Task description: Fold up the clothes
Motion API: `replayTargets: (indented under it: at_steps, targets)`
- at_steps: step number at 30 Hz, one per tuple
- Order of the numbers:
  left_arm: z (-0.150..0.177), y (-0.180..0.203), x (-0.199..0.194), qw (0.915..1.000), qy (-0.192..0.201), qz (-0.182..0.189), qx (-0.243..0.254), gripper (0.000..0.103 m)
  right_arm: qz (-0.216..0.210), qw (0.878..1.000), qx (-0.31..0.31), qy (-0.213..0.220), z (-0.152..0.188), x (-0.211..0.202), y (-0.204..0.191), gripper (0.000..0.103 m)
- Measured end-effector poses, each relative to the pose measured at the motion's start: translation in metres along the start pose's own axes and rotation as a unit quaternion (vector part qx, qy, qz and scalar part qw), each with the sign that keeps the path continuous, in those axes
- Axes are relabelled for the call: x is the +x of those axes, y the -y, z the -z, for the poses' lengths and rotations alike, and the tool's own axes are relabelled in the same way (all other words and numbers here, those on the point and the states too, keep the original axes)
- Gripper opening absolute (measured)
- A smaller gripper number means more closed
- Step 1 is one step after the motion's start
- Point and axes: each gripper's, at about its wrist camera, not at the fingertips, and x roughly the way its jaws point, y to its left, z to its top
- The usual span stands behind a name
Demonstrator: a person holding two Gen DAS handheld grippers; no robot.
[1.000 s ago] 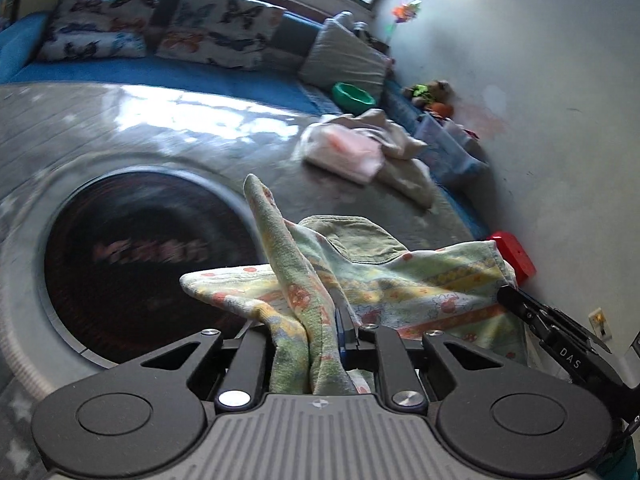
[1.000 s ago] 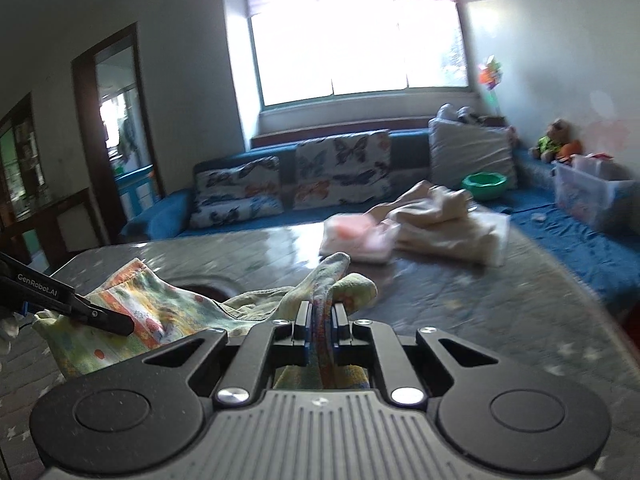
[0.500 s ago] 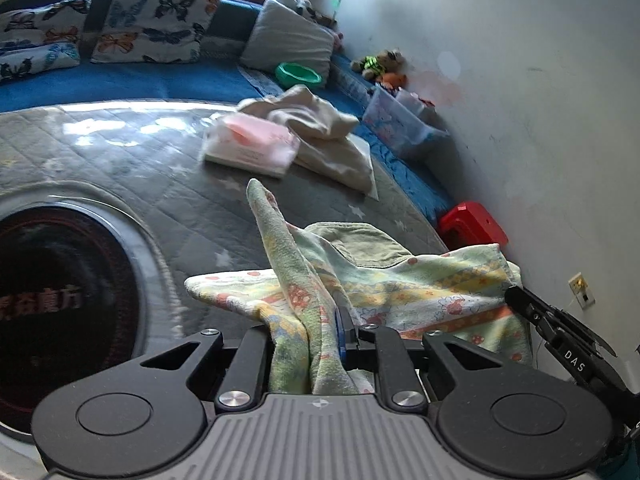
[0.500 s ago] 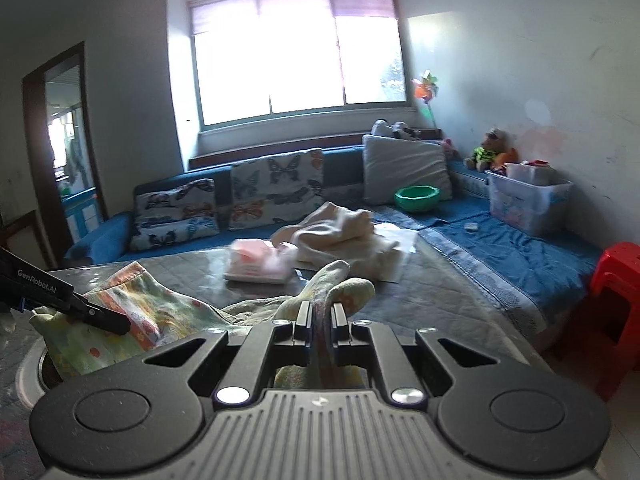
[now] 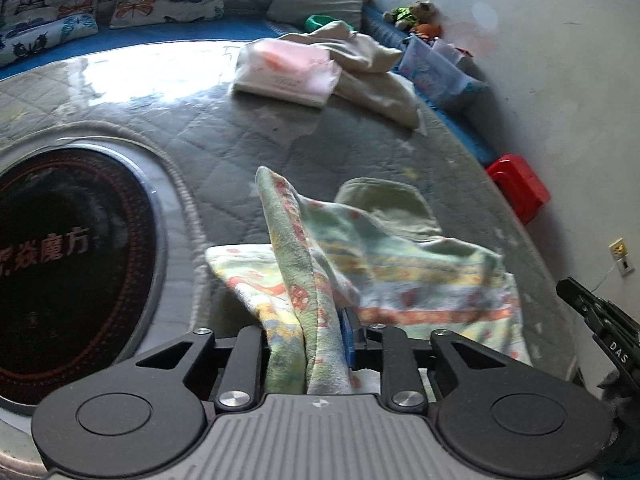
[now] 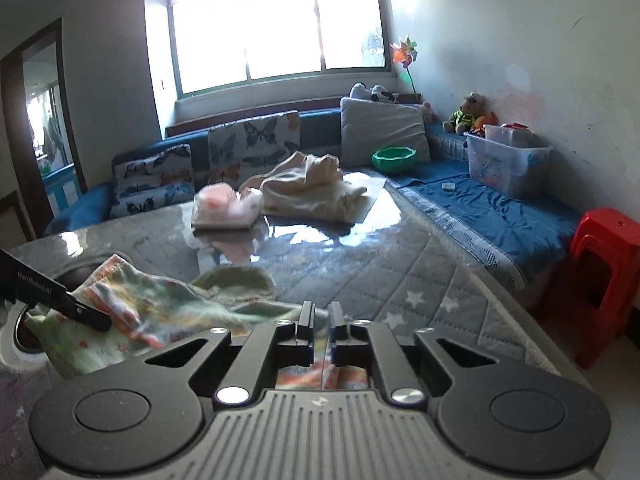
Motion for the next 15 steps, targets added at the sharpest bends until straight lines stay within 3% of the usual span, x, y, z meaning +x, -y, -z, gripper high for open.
replayTargets:
  at_steps: [5,9,11,15]
  targets:
    - [0.006,-0.005,0.006,0.9998,-0.008,-0.017,0.008,0.041,-0.018,1.000,-0.009,-0.021,0.013,0.011,-0.014,0.019]
    - [0.012,-0.009,0.008,0.9997,-0.013,-0.020,0.011,0.046,-0.038,0.998,-0.024,-0.042,0.025,0.019,-0.030,0.029]
    - [0.014,-0.012,0.007,0.9994,-0.012,-0.030,0.016,0.057,-0.043,0.997,-0.033,-0.052,0.032,0.021,-0.035,0.030]
    - [0.017,-0.019,0.002,0.9991,-0.007,-0.038,0.020,0.058,-0.042,0.996,-0.049,-0.067,0.044,0.024,-0.040,0.035]
